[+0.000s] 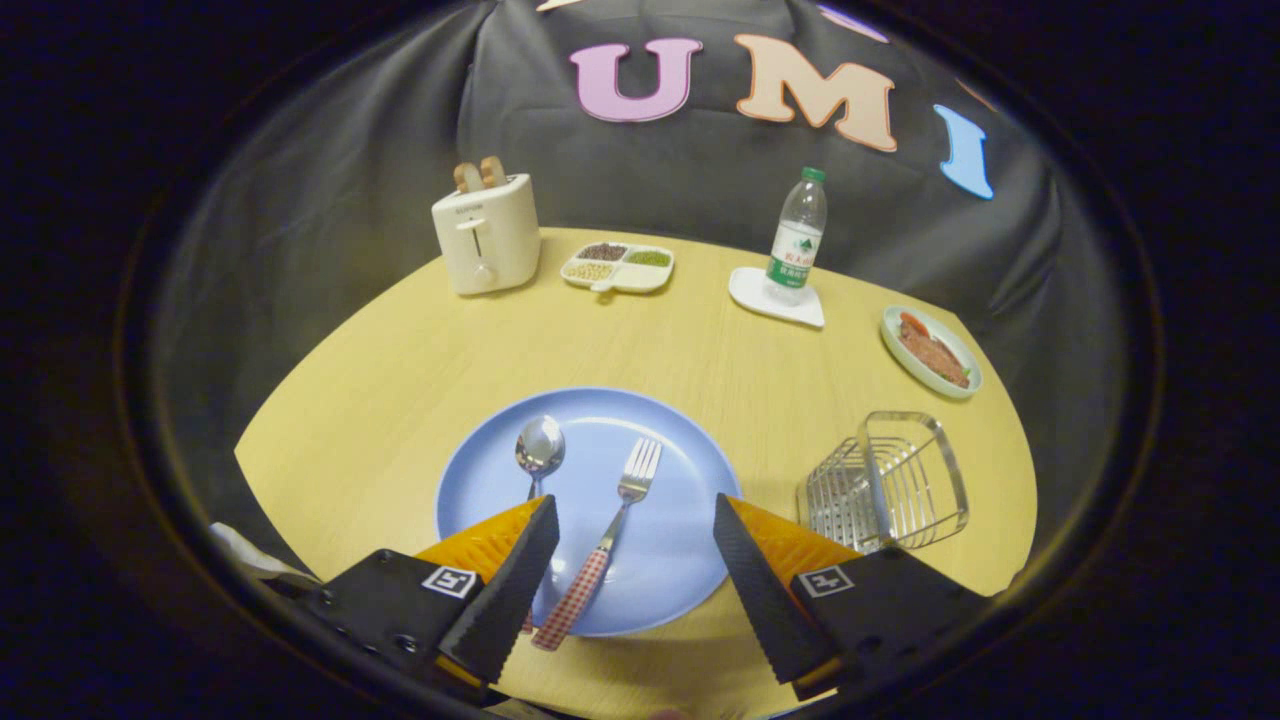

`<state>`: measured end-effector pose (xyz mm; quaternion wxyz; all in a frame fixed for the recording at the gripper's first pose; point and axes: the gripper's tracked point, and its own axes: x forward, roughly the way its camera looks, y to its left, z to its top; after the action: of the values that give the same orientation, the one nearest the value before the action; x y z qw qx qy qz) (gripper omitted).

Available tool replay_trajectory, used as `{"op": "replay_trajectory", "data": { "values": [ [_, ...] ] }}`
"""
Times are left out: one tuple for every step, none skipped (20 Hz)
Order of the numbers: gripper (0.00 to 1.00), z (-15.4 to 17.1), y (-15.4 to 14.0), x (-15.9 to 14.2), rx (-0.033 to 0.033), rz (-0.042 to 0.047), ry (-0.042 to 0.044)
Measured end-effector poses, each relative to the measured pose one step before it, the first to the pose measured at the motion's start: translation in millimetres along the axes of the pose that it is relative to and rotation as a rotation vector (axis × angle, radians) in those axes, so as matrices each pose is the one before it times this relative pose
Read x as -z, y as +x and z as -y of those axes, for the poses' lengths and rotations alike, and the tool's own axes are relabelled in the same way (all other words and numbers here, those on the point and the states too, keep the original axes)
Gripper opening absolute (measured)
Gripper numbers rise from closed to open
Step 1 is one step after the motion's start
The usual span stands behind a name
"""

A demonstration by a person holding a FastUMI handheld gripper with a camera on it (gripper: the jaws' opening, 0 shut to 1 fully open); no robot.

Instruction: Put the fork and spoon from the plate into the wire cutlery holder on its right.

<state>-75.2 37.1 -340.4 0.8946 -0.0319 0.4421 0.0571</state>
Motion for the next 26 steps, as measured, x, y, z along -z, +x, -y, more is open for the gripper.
{"op": "replay_trajectory", "data": {
  "values": [
    [1.00, -0.49, 2.80, 4.12, -0.00001, -0.01339, -0.00740],
    [1.00, -0.31, 2.77, 4.58, 0.00096, -0.01350, -0.00798],
    [1.00, 0.67, 2.42, 3.28, 0.00311, -0.01406, -0.00781],
    [1.00, 0.70, 2.51, 4.92, 0.00516, -0.01362, -0.00632],
    [1.00, -0.70, 0.87, 2.11, -0.00026, -0.00992, -0.00395],
    [0.93, -0.23, 2.10, 2.62, 0.00372, -0.01042, -0.00574],
    [0.87, -1.84, 1.18, 1.08, -0.00452, -0.01320, -0.00954],
    [0.81, -2.50, 0.89, 2.35, -0.01075, -0.00900, -0.00160],
    [0.74, -1.85, 0.28, 0.25, -0.00207, -0.00263, -0.00455],
    [0.68, 0.77, 0.16, 1.33, 0.00422, -0.00119, -0.01165],
    [0.62, -0.23, -1.28, 0.71, 0.00275, -0.00565, -0.01179],
    [0.55, -0.94, 1.16, 2.95, 0.00010, -0.00677, -0.01179],
    [0.49, -0.83, -0.13, 1.95, -0.00242, -0.00857, -0.00995],
    [0.43, -0.86, 0.98, 2.12, -0.00155, -0.00811, -0.00724],
    [0.37, -0.68, 0.85, 2.02, -0.00407, -0.01067, -0.00618],
    [0.30, 6.95, -1.71, 1.67, 0.03004, 0.00130, -0.00466],
    [0.24, 6.48, 4.64, 2.10, 0.02977, -0.00303, -0.01921],
    [0.18, -1.41, -1.01, 1.03, -0.00367, -0.01335, -0.01050],
    [0.20, -1.63, -0.77, 0.78, -0.00996, -0.00967, -0.00031],
    [0.17, 3.69, 0.23, 0.05, 0.00641, 0.00399, 0.00278],
    [0.14, 0.27, 0.86, 1.66, -0.00442, -0.01082, -0.00216],
    [0.12, -0.80, -2.72, 0.27, -0.01651, -0.00207, 0.00638],
    [0.12, -0.94, -1.32, 1.30, -0.01675, -0.01197, -0.00478],
    [0.12, 1.35, -1.30, 0.56, -0.00737, -0.00822, -0.01817],
    [0.12, 3.14, -2.67, -0.80, -0.00143, -0.00722, -0.02162],
    [0.12, 2.39, -3.93, -3.33, -0.00382, 0.00583, -0.01314]
  ]
}}
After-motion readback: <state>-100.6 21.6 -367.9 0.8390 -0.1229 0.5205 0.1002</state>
